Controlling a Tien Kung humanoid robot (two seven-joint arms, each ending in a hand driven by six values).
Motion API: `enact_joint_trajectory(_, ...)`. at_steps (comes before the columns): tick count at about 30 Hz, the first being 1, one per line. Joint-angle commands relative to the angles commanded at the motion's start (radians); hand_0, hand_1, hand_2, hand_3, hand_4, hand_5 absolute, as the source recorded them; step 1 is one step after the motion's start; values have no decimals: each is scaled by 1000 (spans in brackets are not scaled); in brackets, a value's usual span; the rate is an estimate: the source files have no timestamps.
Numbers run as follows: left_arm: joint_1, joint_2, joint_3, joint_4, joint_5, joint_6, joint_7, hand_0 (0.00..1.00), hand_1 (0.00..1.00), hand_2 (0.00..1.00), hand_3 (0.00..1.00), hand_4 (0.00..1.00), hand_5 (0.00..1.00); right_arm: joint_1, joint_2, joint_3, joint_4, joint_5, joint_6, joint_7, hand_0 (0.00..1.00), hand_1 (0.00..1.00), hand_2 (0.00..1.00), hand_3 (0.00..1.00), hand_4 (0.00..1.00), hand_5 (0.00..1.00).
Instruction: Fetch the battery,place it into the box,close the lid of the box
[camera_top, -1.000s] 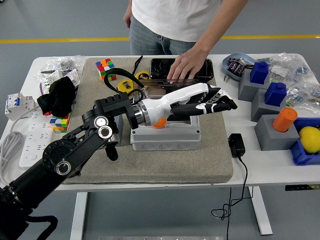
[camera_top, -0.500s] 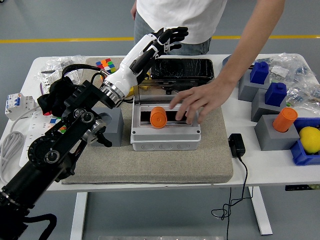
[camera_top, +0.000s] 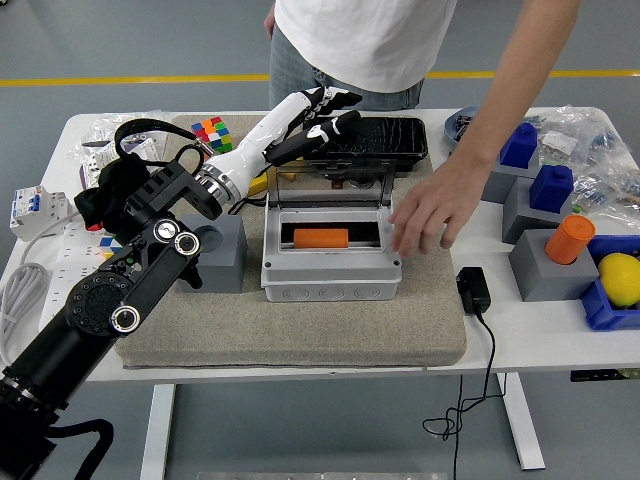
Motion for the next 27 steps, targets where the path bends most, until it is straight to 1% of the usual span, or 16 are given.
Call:
enact_joint_trajectory(5, 2, 0, -11, 7, 102, -1, 9, 952, 947, 876, 810, 998, 998, -3, 0, 1, 0, -1, 0, 0, 856, 801, 754, 789, 998, 998)
enact_joint_trajectory(7, 2, 0, -13, 7, 144, -1, 13, 968, 952, 876, 801, 998, 998, -3, 1, 0, 0, 0, 0, 0, 857, 801, 754, 790, 998, 998)
enact_joint_trajectory(11, 2, 0, -11, 5, 192, -8, 22, 968, 952, 876, 801, 998, 998, -1, 0, -1, 0, 2, -1, 1, 857, 801, 754, 790, 998, 998)
enact_joint_trajectory(12, 2, 0, -10, 4, 209, -11, 24, 975, 950, 865, 769, 998, 998, -1, 0, 0, 0, 1, -2, 2, 856, 800, 754, 790, 998, 998)
enact_joint_trajectory(15, 2, 0, -8, 4, 229, -15, 28, 975, 950, 865, 769, 998, 998, -1, -1, 0, 0, 2, -2, 2, 856, 800, 754, 790, 998, 998)
enact_joint_trajectory(17, 2, 0, -9, 9, 269, -19, 34, 975, 950, 865, 769, 998, 998, 0, -1, 4, 0, -1, -3, 1, 856, 800, 754, 790, 998, 998)
enact_joint_trajectory(18, 2, 0, -12, 12, 295, -21, 38, 998, 957, 862, 747, 998, 998, 0, -2, 5, 0, -2, -3, 1, 856, 800, 754, 789, 998, 998)
enact_joint_trajectory(21, 0, 0, -25, 23, 368, -26, 58, 998, 957, 862, 747, 998, 998, -1, -1, 7, 0, -1, -2, 2, 856, 800, 754, 789, 998, 998)
enact_joint_trajectory(23, -1, 0, -34, 30, 395, -27, 65, 998, 957, 862, 747, 998, 998, -1, 0, 8, 0, -2, -2, 2, 856, 800, 754, 789, 998, 998)
enact_joint_trajectory(24, -1, 0, -41, 34, 417, -27, 68, 998, 984, 877, 776, 998, 998, -1, 0, 9, 0, -4, -2, 2, 855, 800, 754, 788, 998, 998)
enact_joint_trajectory(27, -1, 0, -62, 46, 479, -34, 80, 998, 984, 877, 776, 998, 998, -1, 0, 10, 0, -3, -2, 3, 855, 800, 754, 788, 998, 998)
